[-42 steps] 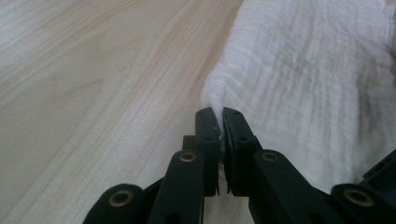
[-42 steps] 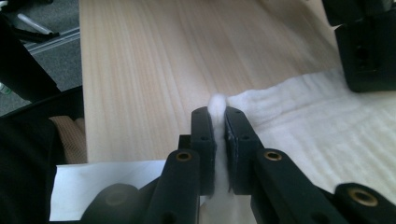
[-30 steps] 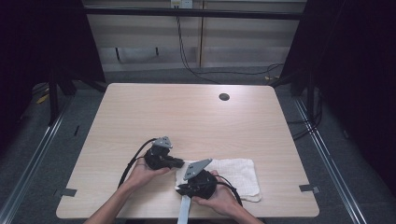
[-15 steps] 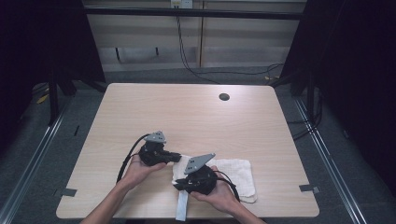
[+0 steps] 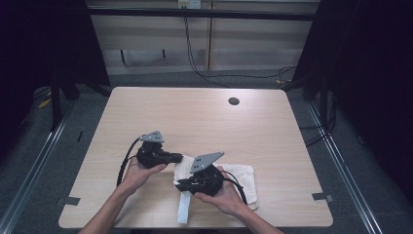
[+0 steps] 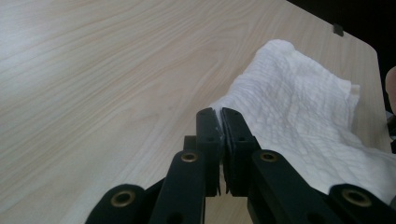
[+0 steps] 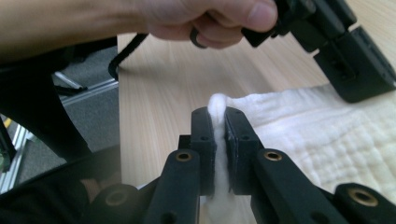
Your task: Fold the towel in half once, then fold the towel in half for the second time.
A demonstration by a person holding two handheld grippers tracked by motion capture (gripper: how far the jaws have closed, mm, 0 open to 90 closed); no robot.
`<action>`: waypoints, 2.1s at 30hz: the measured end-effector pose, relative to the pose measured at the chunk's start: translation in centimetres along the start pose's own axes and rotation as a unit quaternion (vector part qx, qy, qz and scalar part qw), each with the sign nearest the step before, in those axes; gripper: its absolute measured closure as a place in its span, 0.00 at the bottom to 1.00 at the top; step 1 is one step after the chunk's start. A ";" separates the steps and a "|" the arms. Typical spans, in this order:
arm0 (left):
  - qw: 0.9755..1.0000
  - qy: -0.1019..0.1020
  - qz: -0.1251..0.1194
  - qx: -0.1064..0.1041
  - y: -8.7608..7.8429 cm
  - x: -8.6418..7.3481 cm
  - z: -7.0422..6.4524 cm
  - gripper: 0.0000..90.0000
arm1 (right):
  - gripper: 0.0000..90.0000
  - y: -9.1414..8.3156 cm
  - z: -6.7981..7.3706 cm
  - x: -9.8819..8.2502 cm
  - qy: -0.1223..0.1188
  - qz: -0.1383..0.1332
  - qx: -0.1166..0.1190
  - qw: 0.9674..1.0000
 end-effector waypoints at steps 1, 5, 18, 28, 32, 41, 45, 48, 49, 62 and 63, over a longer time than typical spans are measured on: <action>1.000 -0.003 -0.002 0.003 -0.2 -0.1 0.1 0.96 | 0.93 0.2 0.0 0.2 -0.002 -0.002 0.001 1.000; 1.000 -0.007 -0.008 0.007 -1.0 -0.4 -0.2 0.96 | 0.93 0.8 0.5 0.6 -0.010 -0.001 0.005 1.000; 1.000 0.003 -0.015 0.016 -3.7 0.2 -0.3 0.96 | 0.93 1.6 1.4 2.2 -0.009 -0.023 0.014 1.000; 0.999 -0.006 -0.028 0.044 -5.5 0.3 -0.2 0.96 | 0.93 2.4 1.2 3.8 0.012 -0.046 0.030 0.998; 0.998 -0.009 -0.029 0.061 -6.7 0.4 0.0 0.96 | 0.93 3.0 1.5 4.7 0.009 -0.053 0.033 0.998; 0.999 -0.004 -0.015 0.051 -5.1 0.7 -0.1 0.96 | 0.93 3.5 1.5 3.8 0.013 -0.051 0.031 0.998; 0.999 -0.002 -0.014 0.040 -3.8 1.5 -0.3 0.96 | 0.93 1.9 1.1 3.2 0.018 -0.061 0.017 0.998; 0.999 0.005 -0.008 0.040 -2.6 2.0 -0.5 0.96 | 0.93 1.1 0.6 2.6 0.026 -0.060 0.010 0.998; 0.999 0.006 -0.008 0.039 -2.3 2.1 -0.6 0.96 | 0.93 0.7 0.5 2.4 0.025 -0.057 0.003 0.998; 1.000 0.018 -0.003 0.010 1.6 3.9 -1.3 0.96 | 0.93 -2.3 -0.6 0.7 0.033 -0.055 -0.029 0.998; 1.000 0.019 -0.005 0.007 1.9 4.1 -1.4 0.96 | 0.93 -2.3 -0.6 0.7 0.033 -0.055 -0.029 0.998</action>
Point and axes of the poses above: each handheld gripper's, and its own axes: y roughly forward along the jaws, x roughly out of its top, z roughly to its left, the point moved 2 cm from there along y, roughly forward along the jaws, and after that the axes turned 11 degrees about -x, right-handed, at the moved point
